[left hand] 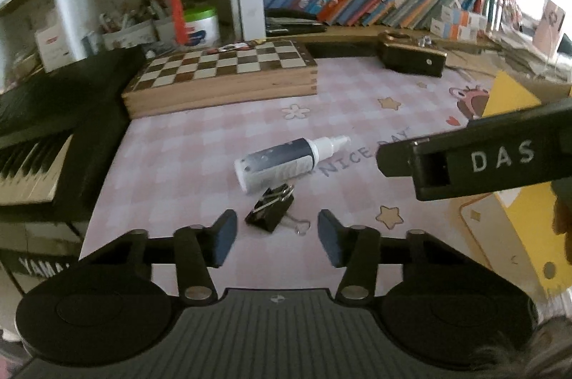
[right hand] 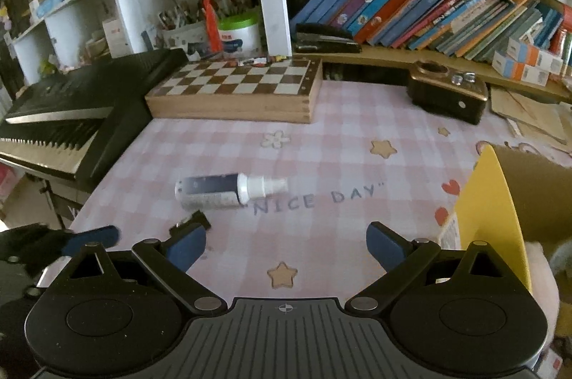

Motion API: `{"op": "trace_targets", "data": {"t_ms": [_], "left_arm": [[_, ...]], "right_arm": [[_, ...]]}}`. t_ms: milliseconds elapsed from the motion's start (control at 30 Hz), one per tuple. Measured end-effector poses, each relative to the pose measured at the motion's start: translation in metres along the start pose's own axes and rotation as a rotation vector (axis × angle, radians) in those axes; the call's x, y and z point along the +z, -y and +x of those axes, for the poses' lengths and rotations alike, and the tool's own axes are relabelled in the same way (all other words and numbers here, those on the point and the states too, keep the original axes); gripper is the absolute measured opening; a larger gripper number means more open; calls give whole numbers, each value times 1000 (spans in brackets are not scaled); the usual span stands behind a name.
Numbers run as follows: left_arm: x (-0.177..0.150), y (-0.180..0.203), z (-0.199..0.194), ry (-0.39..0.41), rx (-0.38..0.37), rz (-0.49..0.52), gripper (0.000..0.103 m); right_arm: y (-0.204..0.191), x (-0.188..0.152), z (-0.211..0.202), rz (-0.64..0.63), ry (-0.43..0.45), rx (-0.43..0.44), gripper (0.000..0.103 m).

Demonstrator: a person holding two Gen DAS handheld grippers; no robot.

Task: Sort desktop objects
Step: 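Grasp the black binder clip with the left tool while the right tool grasps the spray bottle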

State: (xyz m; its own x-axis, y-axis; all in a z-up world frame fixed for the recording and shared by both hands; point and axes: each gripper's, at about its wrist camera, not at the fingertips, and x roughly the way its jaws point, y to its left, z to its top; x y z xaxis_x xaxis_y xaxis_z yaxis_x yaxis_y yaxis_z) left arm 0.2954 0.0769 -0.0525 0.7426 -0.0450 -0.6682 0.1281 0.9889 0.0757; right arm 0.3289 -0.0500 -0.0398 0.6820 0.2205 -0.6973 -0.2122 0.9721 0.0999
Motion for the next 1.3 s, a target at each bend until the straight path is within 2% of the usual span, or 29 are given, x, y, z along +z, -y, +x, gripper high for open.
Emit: {"op": "trace_targets", "data": {"t_ms": [233, 367, 433, 533, 700, 900, 1000, 1100, 1133, 1200, 1233, 1300], "left_arm": [[9, 8, 32, -12, 13, 100, 28], [12, 12, 43, -16, 12, 170, 12], [12, 15, 45, -12, 19, 211, 11], [13, 13, 40, 4, 43, 233, 2], [14, -3, 25, 10, 52, 162, 1], [4, -34, 3, -14, 88, -16, 1], [-5, -51, -13, -5, 96, -113, 1], [-12, -64, -30, 37, 98, -211, 1], [-15, -67, -35, 52, 102, -238, 1], [-18, -71, -42, 74, 117, -268, 1], [-18, -72, -44, 79, 125, -274, 1], [-19, -73, -47, 86, 133, -282, 1]], "right_arm": [[-1, 12, 16, -14, -14, 22, 98], [0, 15, 24, -22, -28, 35, 98], [-1, 16, 27, -27, -31, 39, 98], [-2, 20, 31, -38, -34, 51, 98], [-10, 27, 40, -79, -36, 82, 98], [-28, 34, 58, -188, -46, 123, 98], [-46, 40, 70, -317, -61, 127, 97], [-64, 47, 85, -499, -97, 184, 96], [-70, 48, 91, -565, -112, 200, 94], [-77, 46, 101, -664, -132, 207, 83], [-78, 45, 107, -698, -145, 210, 81], [-78, 44, 115, -724, -172, 222, 66]]}}
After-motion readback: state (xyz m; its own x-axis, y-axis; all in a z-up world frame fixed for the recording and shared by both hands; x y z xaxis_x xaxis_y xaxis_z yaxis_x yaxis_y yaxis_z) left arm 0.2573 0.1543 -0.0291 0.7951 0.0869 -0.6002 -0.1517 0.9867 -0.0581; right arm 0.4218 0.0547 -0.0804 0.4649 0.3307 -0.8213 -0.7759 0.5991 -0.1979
